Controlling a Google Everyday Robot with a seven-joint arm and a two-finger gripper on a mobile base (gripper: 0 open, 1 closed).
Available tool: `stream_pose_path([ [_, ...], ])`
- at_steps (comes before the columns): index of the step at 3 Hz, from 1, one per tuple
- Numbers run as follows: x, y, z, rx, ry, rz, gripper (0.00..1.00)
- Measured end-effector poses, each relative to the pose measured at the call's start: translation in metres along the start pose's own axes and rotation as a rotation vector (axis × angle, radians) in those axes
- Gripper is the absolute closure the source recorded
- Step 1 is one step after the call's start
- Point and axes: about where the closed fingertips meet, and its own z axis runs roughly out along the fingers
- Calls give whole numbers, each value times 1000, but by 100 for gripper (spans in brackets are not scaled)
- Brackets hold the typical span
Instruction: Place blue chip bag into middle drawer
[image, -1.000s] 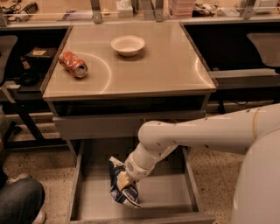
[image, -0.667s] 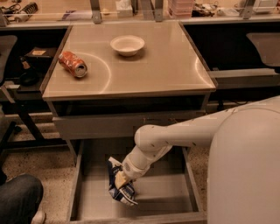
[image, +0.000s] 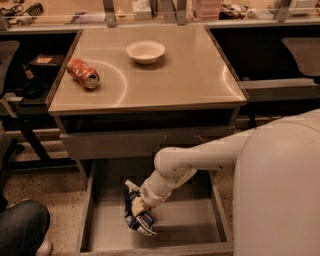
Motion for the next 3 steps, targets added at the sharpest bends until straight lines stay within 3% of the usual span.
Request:
stream_pose_path([
  [3,-20,-24,51,15,-35,43,100],
])
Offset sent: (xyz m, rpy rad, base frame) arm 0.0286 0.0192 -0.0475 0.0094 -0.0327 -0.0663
